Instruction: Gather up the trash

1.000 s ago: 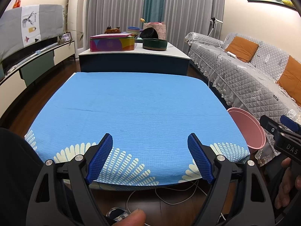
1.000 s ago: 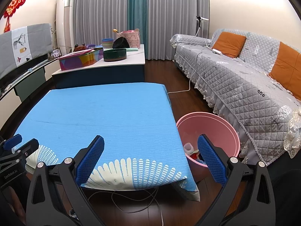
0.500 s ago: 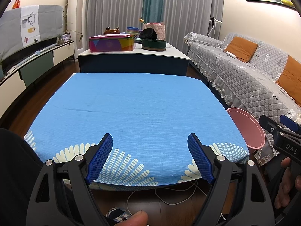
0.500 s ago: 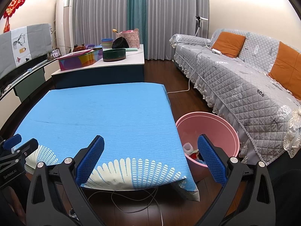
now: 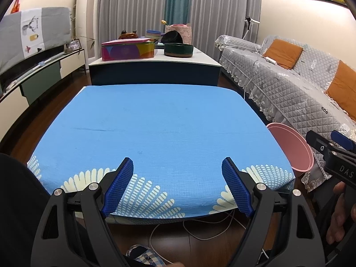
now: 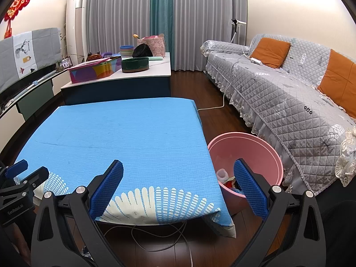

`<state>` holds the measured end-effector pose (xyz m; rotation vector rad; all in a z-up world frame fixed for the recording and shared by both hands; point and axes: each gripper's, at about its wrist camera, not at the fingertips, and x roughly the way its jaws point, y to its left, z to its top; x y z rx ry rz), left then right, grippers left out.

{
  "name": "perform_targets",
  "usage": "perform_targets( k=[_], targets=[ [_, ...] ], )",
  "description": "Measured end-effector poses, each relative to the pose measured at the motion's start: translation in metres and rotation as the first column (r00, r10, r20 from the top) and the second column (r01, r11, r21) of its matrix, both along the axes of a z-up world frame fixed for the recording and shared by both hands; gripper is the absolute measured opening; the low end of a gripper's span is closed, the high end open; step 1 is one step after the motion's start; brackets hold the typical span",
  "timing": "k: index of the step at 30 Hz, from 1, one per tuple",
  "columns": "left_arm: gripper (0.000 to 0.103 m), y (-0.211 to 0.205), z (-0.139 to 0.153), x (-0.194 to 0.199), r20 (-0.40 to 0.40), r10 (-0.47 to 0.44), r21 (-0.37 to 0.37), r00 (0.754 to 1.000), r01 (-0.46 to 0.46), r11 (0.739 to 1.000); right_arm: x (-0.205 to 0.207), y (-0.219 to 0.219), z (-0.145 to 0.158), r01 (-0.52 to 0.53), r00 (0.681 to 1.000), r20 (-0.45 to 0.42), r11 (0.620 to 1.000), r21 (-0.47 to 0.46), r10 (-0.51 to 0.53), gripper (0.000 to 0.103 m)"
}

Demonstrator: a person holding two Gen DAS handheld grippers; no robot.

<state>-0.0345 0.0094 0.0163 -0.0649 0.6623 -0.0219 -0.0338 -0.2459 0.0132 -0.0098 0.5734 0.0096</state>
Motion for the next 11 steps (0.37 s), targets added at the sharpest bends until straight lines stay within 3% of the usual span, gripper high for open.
perform_targets(
  k=[11],
  targets=[
    [0.079,0.0020,-0.0012,0.0013,-0.020,0.012,-0.005,1.000,-0.012,1.000,-0.0003,-0.0002,0.0003,0.000,1.000,0.000,1.000,-0.001,0.000,0.098]
  ],
)
